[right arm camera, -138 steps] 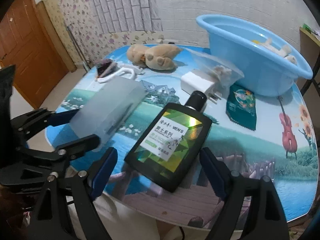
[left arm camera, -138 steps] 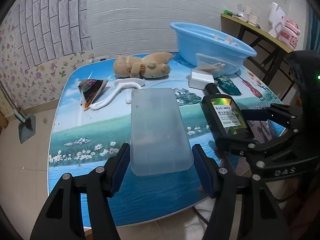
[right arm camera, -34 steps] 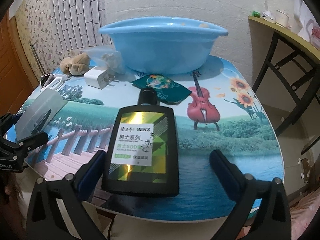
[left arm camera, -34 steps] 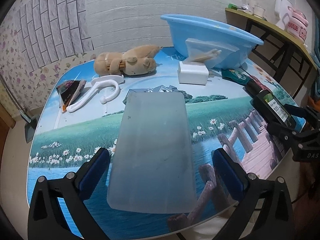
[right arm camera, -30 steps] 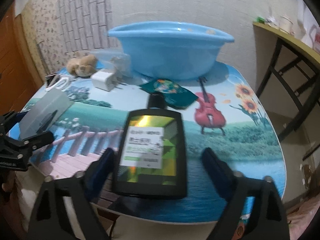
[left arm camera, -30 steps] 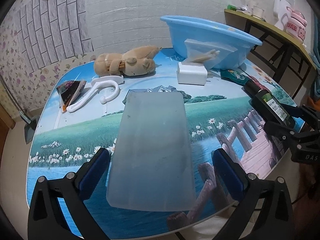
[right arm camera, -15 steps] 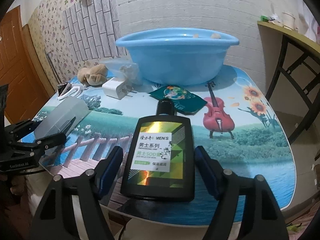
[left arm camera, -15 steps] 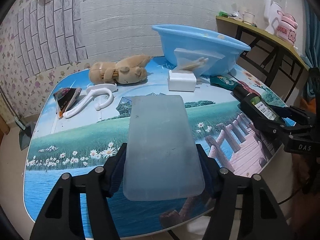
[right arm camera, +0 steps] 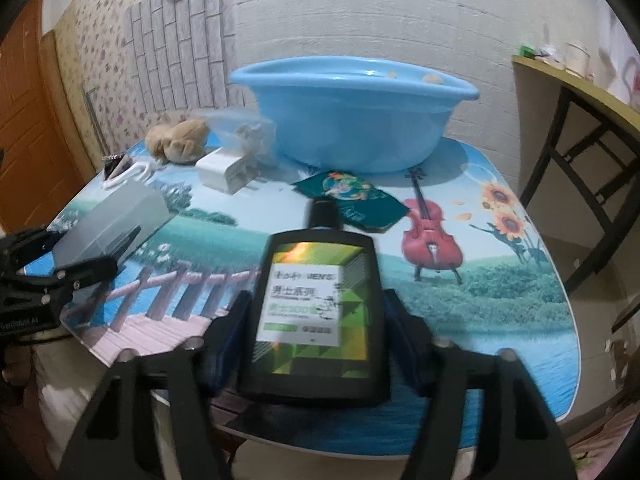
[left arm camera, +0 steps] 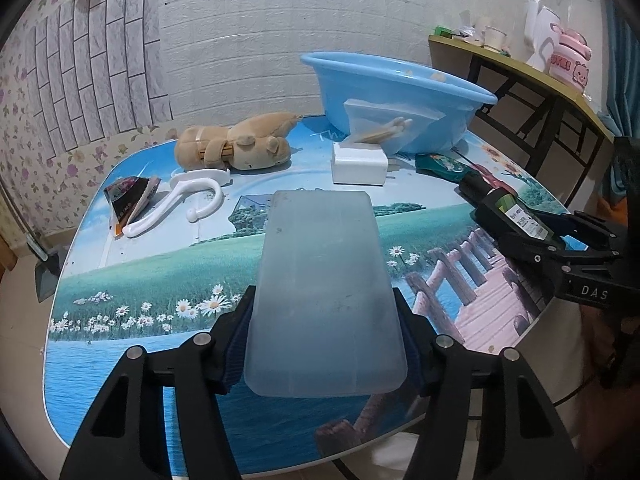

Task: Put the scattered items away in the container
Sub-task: 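Carry the frosted box and green bottle up toward the blue basin with both tools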

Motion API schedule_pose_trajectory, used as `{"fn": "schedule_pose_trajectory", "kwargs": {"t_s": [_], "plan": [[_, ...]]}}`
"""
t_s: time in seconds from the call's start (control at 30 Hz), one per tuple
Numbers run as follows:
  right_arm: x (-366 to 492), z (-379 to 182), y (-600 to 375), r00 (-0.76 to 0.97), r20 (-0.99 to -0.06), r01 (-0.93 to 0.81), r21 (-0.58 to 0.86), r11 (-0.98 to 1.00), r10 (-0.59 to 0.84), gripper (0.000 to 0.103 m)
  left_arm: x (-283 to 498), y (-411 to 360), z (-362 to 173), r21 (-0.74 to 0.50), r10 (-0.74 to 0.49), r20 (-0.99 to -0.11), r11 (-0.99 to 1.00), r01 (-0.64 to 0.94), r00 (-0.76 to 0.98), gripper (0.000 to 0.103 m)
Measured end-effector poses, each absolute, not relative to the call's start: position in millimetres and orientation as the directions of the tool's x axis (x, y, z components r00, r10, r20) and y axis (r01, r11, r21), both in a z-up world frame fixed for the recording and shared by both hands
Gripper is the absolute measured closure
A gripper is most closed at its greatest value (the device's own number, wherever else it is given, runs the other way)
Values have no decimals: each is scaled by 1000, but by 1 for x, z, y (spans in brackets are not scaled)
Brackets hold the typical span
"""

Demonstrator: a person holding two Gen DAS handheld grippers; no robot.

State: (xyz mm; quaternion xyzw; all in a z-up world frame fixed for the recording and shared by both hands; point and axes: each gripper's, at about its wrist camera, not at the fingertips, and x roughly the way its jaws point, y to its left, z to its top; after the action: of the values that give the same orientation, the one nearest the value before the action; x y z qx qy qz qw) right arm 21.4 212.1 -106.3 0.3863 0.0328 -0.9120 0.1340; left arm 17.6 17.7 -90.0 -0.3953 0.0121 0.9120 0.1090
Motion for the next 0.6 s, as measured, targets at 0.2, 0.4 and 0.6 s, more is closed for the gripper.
{"fn": "schedule_pose_trajectory", "kwargs": {"t_s": [0.2, 0.4, 0.6], "plan": [[22, -106, 215, -666, -711, 266, 56, -962, -226, 42, 22, 18, -84, -61, 190, -710, -976, -209, -679, 42], [28, -96, 223, -691, -682, 258, 76, -963, -239, 42, 28, 18, -73, -40, 178, -691, -977, -209, -700, 42], [37, -71, 216, -730, -623, 314, 62, -948, -282, 42, 30, 17, -44, -42, 183, -649, -978, -205, -739, 42]]}}
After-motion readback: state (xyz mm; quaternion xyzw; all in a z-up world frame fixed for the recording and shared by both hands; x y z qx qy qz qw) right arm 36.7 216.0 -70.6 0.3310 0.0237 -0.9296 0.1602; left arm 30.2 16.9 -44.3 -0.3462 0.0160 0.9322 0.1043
